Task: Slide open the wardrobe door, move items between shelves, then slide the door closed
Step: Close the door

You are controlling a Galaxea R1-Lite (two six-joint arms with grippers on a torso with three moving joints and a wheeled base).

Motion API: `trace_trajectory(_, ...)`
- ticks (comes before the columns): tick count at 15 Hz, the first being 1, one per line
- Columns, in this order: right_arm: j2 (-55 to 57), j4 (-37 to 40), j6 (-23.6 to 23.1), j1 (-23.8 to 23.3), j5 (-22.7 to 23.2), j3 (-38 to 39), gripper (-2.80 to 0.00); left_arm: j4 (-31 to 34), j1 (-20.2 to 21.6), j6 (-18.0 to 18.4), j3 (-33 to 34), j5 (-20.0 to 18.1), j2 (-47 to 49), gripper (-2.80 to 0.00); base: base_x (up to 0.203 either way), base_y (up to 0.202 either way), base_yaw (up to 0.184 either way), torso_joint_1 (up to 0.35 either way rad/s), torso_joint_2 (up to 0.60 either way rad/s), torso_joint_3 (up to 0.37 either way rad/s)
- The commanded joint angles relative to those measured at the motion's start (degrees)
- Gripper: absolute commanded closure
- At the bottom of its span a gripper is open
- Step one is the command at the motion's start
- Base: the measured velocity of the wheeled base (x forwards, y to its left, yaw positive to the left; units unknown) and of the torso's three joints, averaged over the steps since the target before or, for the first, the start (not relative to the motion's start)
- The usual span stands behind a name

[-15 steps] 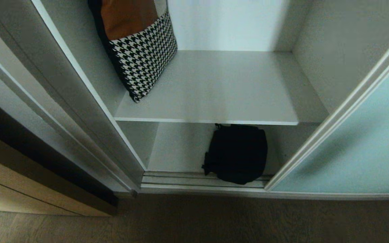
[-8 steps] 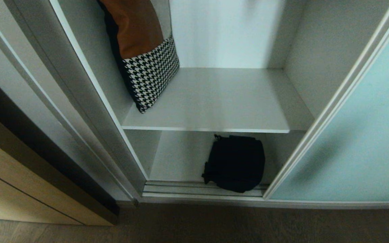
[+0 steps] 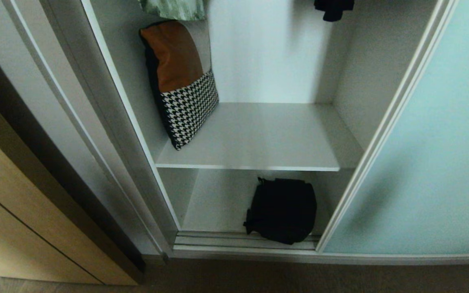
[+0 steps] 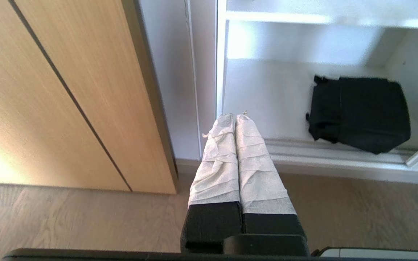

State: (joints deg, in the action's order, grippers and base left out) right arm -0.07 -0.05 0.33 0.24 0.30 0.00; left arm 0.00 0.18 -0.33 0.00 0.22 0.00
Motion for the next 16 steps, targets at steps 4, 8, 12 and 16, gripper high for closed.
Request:
trace_trajectory(4,0.07,-0.04,0.02,0.02,0.05,0.01,0.0,0.0,0.04,-0.02,0.0,0.04,0.09,0.0,0.0,0.0,0.0,0.004,0.0,0.138)
trace_trajectory(8,0.07,-0.04,0.02,0.02,0.05,0.04,0.0,0.0,-0.01,-0.02,0.0,0.04,0.09,0.0,0.0,0.0,0.0,0.0,0.0,0.016)
trace_trajectory(12,0.07,-0.04,0.02,0.02,0.05,0.0,0.0,0.0,-0.01,-0.02,0.0,0.04,0.09,0.0,-0.118,0.0,0.001,0.004,0.0,0.003)
trace_trajectory(16,0.07,-0.04,0.02,0.02,0.0,0.04,0.0,0.0,-0.01,0.06,0.0,0.04,0.09,0.0,-0.193,0.0,0.001,0.001,0.0,0.006)
